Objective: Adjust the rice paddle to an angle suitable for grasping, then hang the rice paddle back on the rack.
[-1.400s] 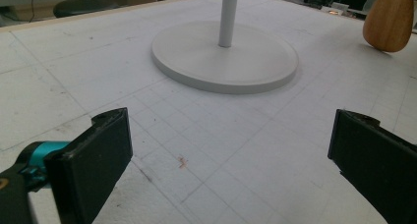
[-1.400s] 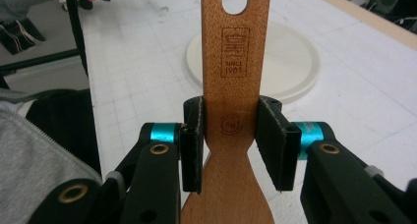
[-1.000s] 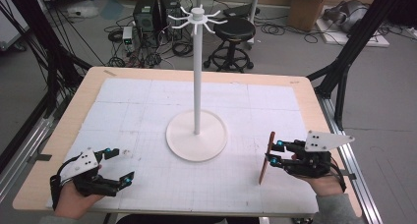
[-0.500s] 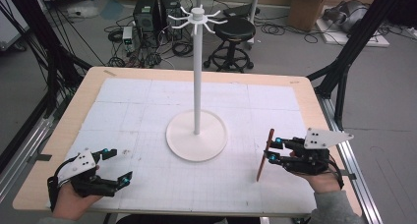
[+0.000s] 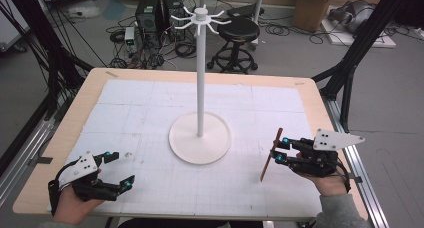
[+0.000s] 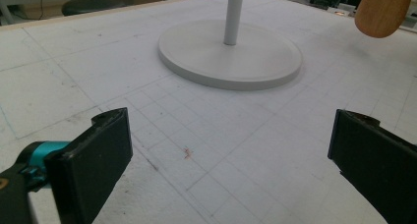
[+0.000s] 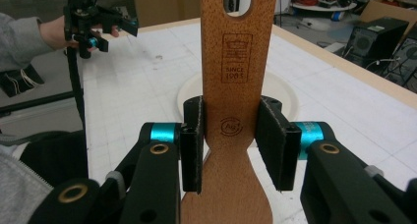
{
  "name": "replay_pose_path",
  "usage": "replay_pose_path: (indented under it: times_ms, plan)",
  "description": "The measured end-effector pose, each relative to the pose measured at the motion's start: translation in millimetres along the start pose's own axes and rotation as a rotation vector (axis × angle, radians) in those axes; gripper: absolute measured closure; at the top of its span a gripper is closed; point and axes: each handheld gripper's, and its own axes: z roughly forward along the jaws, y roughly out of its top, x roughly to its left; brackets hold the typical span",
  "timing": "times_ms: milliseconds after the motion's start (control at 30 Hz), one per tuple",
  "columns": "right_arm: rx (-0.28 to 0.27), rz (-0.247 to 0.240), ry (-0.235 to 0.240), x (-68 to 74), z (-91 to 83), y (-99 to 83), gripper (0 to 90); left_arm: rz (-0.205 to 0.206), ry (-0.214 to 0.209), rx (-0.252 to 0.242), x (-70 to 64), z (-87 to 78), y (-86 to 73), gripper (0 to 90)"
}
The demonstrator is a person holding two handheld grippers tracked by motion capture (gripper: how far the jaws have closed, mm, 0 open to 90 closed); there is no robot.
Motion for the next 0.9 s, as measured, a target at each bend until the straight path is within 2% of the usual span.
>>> replay_pose_path:
  times_ms: [200, 367, 600, 900]
  plan:
    - [-0.022, 0.011, -0.004, -0.7, -1.5, 3.7, 64.4, -0.002, 0.000, 0.008, 1.1, 1.3, -1.4, 3.4]
    - [-0.074, 0.019, 0.010, -3.1, -3.3, 10.9, 64.3, -0.001, 0.002, 0.008, -1.0, -1.2, -1.8, 3.4]
    - [-0.078, 0.002, 0.025, -3.2, -0.7, 22.4, 64.3, -0.010, 0.008, 0.004, -0.8, -2.9, -2.7, 3.4]
    - [-0.097, 0.016, 0.020, -7.3, 0.2, 31.7, 64.3, -0.021, 0.007, -0.018, -0.5, -7.5, -2.3, 3.4]
